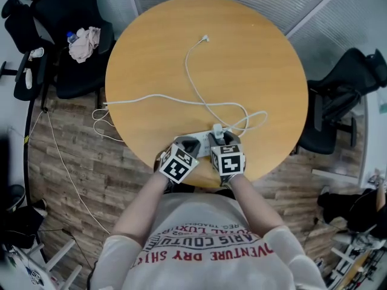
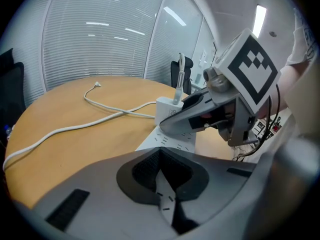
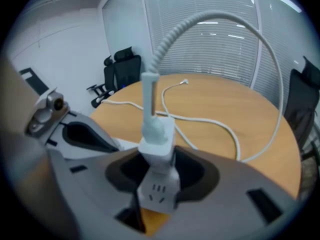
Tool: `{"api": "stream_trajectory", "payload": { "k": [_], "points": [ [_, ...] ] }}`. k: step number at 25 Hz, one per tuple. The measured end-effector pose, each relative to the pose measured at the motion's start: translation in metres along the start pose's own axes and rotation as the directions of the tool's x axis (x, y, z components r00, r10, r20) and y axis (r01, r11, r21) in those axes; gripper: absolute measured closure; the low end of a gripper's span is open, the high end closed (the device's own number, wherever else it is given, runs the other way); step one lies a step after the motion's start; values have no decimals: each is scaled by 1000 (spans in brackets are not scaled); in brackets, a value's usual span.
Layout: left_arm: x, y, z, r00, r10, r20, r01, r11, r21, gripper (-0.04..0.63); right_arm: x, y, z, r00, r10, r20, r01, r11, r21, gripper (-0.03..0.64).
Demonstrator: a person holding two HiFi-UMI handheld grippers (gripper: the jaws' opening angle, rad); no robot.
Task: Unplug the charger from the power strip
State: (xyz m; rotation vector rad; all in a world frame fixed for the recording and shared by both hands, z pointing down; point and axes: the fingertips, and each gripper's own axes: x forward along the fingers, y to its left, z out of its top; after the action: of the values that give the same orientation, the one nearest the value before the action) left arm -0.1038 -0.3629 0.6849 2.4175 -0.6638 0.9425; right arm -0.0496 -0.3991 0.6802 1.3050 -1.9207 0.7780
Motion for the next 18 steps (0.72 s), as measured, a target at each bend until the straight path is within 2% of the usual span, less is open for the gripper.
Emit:
{"api": "stream_trajectory", "payload": {
  "k": [8, 13, 16, 18],
  "points": [
    [0, -1, -2, 1000, 22, 0, -22, 1000, 15, 561, -1, 2, -2, 999, -34, -26, 33, 999, -23, 454],
    [1, -1, 0, 997, 73, 12, -74, 996, 55, 561, -7, 1, -1, 998, -57, -40, 56, 998, -28, 459],
    [2, 0, -1, 995, 100, 18, -101, 991, 82, 561, -13, 2, 3, 998, -64, -14, 64, 997, -32, 460],
    [3, 0, -1, 994, 107, 20, -108, 990, 91, 561, -20, 7, 12, 997, -72, 18, 73, 994, -76, 462]
  ]
}}
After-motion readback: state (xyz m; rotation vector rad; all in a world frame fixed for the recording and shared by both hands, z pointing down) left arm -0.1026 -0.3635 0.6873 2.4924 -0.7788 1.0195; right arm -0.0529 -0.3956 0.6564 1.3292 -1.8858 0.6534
